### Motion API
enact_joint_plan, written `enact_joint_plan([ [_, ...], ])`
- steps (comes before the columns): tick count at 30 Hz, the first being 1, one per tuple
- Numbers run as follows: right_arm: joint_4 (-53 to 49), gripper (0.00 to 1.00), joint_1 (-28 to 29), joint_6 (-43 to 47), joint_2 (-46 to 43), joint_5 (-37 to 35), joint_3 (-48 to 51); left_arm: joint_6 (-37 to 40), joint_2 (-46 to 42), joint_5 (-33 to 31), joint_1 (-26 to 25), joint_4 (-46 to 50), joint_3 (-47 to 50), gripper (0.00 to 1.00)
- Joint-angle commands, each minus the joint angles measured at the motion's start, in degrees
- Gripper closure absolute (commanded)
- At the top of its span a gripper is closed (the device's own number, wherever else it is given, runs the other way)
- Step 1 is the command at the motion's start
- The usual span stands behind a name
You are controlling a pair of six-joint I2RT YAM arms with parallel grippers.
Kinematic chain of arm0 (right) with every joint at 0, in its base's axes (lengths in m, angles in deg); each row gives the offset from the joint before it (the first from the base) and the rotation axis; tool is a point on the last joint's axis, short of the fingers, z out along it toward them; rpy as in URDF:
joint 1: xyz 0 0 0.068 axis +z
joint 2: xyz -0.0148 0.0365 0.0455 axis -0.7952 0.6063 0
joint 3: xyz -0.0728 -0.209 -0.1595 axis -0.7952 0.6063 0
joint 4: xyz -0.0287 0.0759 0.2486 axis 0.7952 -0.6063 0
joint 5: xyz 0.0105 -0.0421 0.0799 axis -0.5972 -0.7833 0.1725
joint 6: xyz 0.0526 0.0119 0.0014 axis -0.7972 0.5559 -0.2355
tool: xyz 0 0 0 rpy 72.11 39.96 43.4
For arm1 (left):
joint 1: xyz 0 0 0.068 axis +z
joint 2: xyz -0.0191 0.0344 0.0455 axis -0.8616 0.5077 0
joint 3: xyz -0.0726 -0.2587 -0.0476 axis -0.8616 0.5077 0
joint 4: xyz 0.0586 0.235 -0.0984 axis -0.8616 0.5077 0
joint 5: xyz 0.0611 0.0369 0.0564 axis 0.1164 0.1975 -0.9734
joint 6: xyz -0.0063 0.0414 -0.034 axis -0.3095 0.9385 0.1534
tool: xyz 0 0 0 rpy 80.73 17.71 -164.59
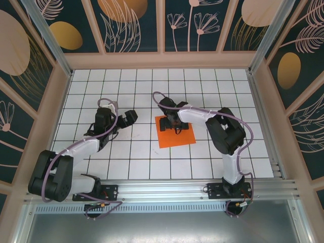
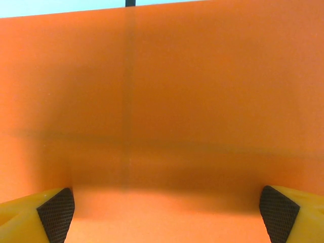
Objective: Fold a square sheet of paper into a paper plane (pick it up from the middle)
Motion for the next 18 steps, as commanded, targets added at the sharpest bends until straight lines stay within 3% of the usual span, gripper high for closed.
enact_joint_plan([
  [1,-2.35,0.04,0.80,1.22,3.70,0.38,0.13,0.86,0.73,1.61,-0.23,-2.10,-1.11,0.02],
  [14,-2.60,0.15,0.89,1.29,3.49,-1.01,0.56,0.28,1.26,2.49,-0.23,-1.68,-1.99,0.01],
  [18,-2.30,0.25,0.94,1.75,1.35,0.21,-0.32,0.22,1.08,2.47,-0.19,-1.31,-2.05,0.02],
])
